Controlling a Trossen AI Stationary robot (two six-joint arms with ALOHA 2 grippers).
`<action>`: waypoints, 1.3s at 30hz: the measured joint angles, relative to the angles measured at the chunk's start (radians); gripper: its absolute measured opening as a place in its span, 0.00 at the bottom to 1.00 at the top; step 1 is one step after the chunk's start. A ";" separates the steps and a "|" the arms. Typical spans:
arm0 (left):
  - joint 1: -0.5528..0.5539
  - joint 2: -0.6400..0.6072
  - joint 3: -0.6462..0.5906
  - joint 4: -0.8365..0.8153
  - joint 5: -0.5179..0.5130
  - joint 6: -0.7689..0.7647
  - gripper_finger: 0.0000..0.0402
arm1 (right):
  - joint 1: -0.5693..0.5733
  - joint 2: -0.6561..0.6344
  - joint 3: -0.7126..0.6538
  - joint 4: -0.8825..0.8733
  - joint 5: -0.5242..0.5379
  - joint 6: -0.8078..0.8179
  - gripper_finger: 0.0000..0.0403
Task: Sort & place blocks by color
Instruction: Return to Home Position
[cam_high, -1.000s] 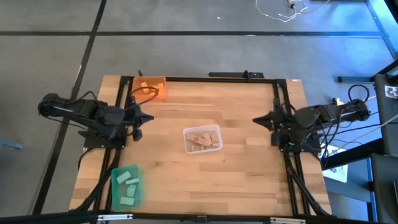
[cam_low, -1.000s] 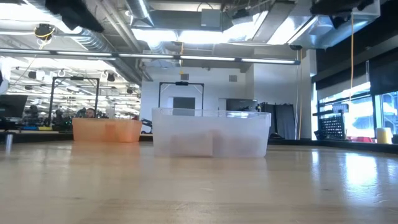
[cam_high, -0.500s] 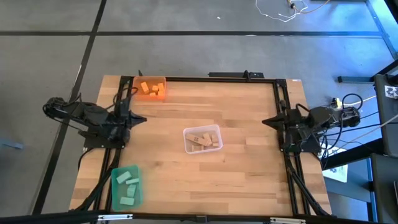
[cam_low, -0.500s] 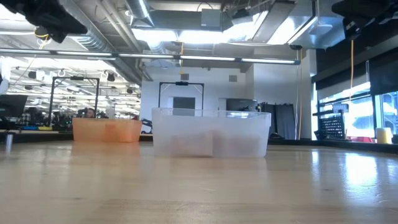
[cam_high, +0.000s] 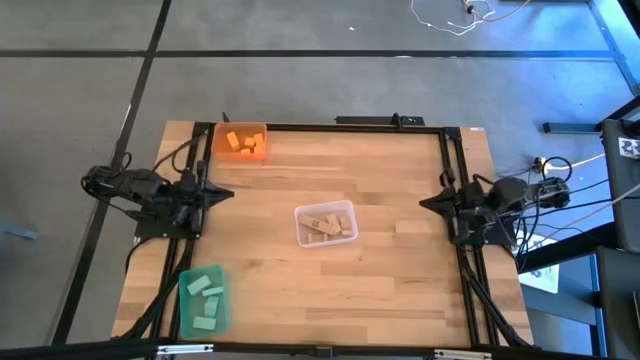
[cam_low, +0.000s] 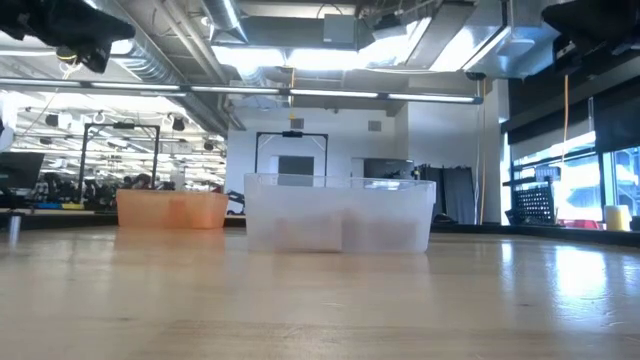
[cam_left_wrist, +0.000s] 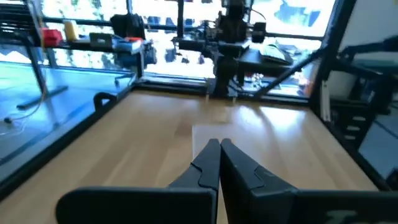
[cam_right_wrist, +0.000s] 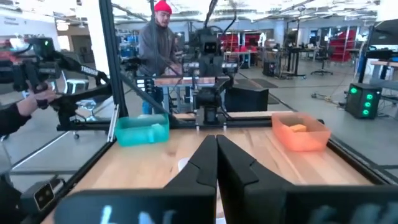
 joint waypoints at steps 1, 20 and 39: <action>0.000 0.001 -0.011 0.018 -0.008 0.000 0.00 | 0.000 0.000 -0.012 0.013 -0.005 -0.005 0.00; 0.000 -0.001 -0.256 0.257 0.041 0.000 0.00 | -0.001 0.002 -0.251 0.313 -0.108 0.018 0.00; 0.000 -0.001 -0.340 0.360 -0.003 0.143 0.00 | -0.009 0.008 -0.285 0.281 -0.035 -0.098 0.00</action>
